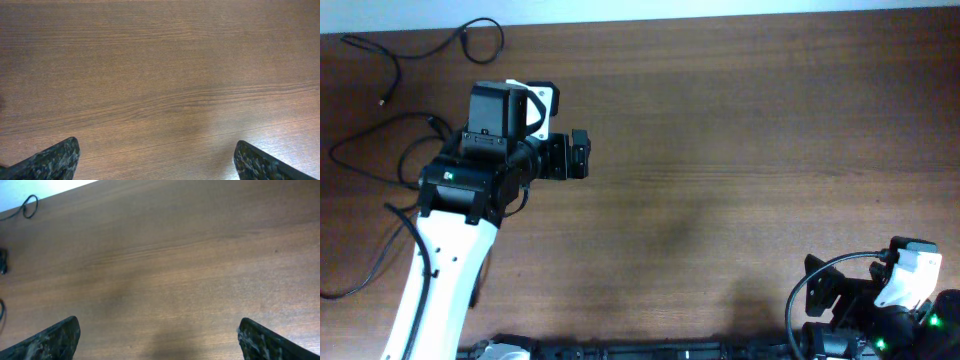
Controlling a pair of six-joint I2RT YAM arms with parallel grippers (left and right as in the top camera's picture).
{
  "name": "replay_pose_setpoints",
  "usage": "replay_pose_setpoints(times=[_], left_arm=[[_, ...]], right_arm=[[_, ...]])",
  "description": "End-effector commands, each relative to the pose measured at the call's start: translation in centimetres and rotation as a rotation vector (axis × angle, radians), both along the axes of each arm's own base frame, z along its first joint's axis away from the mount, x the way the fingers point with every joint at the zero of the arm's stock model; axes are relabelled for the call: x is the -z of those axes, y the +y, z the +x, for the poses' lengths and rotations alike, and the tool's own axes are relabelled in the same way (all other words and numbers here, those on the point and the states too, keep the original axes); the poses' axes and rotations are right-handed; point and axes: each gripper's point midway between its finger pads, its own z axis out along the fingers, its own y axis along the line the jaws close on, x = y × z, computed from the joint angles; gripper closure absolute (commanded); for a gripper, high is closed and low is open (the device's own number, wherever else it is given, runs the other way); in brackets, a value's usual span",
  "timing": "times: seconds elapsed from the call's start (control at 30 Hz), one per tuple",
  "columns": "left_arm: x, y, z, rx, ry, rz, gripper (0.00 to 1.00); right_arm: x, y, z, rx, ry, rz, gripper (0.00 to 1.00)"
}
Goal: Untangle cables
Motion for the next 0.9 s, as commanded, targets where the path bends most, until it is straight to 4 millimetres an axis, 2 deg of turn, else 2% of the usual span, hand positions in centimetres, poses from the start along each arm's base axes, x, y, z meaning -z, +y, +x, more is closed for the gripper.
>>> replay_pose_setpoints(times=[0.0, 0.13, 0.2, 0.47, 0.67, 0.87], left_arm=[[0.0, 0.1, 0.1, 0.010, -0.005, 0.015, 0.01], [0.0, 0.1, 0.1, 0.010, -0.005, 0.015, 0.01], [0.0, 0.1, 0.1, 0.009, -0.005, 0.015, 0.01], [0.0, 0.1, 0.1, 0.010, -0.005, 0.015, 0.01], [0.0, 0.1, 0.1, 0.010, -0.005, 0.015, 0.01], [0.0, 0.1, 0.1, 0.010, -0.005, 0.015, 0.01]], right_arm=[[0.2, -0.5, 0.6, -0.016, -0.027, -0.061, 0.02], [1.0, -0.1, 2.9, -0.091, -0.137, -0.112, 0.02], [1.1, 0.8, 4.8, -0.146, -0.286, -0.126, 0.02], [5.3, 1.2, 8.6, -0.161, -0.535, -0.147, 0.02], [6.8, 1.1, 10.9, -0.150, -0.670, -0.163, 0.02], [9.7, 1.0, 12.4, -0.145, -0.729, -0.169, 0.02]])
